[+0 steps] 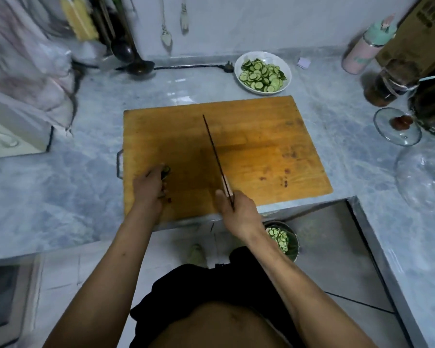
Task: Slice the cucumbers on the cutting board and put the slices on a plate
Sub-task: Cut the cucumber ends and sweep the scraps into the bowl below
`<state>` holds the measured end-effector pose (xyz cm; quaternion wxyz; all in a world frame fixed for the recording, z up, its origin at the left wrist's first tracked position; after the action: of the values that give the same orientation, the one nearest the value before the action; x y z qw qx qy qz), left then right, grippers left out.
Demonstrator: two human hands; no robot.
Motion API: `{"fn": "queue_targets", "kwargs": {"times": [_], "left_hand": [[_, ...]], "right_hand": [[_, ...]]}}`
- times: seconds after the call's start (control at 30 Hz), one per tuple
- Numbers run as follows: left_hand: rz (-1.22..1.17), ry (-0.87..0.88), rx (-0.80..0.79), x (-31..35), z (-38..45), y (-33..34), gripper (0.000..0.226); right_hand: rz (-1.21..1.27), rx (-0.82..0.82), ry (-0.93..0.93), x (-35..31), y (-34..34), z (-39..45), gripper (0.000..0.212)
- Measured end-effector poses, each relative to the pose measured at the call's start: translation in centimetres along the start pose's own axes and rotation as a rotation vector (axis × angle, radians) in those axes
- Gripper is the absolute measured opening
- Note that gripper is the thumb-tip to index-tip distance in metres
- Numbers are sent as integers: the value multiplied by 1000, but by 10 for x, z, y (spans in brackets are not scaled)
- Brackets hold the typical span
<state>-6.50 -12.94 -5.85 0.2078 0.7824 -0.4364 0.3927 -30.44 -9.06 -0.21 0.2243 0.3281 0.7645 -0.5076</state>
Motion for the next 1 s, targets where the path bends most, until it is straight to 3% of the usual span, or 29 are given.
{"fn": "queue_targets", "kwargs": {"times": [0.17,0.3,0.47,0.73,0.93,1.0], "left_hand": [[-219,24,154,2,-5,-79,16],[-294,46,238,-9,-11,-113,14],[-299,23,241,-20,-15,-108,15],[-323,-14,71,-18,0,-62,15],[-215,21,126,-2,1,-60,30],[-196,42,147,5,1,-62,25]], "right_hand": [[505,-331,113,-36,82,-16,55],[575,-539,105,-67,133,-19,56],[520,-529,110,-59,143,-15,56],[535,-299,295,19,85,-4,52],[516,-423,135,-30,114,-12,50],[493,-437,103,-35,120,-11,48]]}}
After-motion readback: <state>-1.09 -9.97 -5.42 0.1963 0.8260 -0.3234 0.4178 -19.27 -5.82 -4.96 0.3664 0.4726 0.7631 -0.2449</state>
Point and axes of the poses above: each hand's wrist, its own z-axis towards the middle knuckle, its own y-axis out of the palm, x = y × z, the point moved 10 cm from there along z, towards the middle knuckle, and after that the axes turned 5 degrees about -z, right-handed, at the moved point
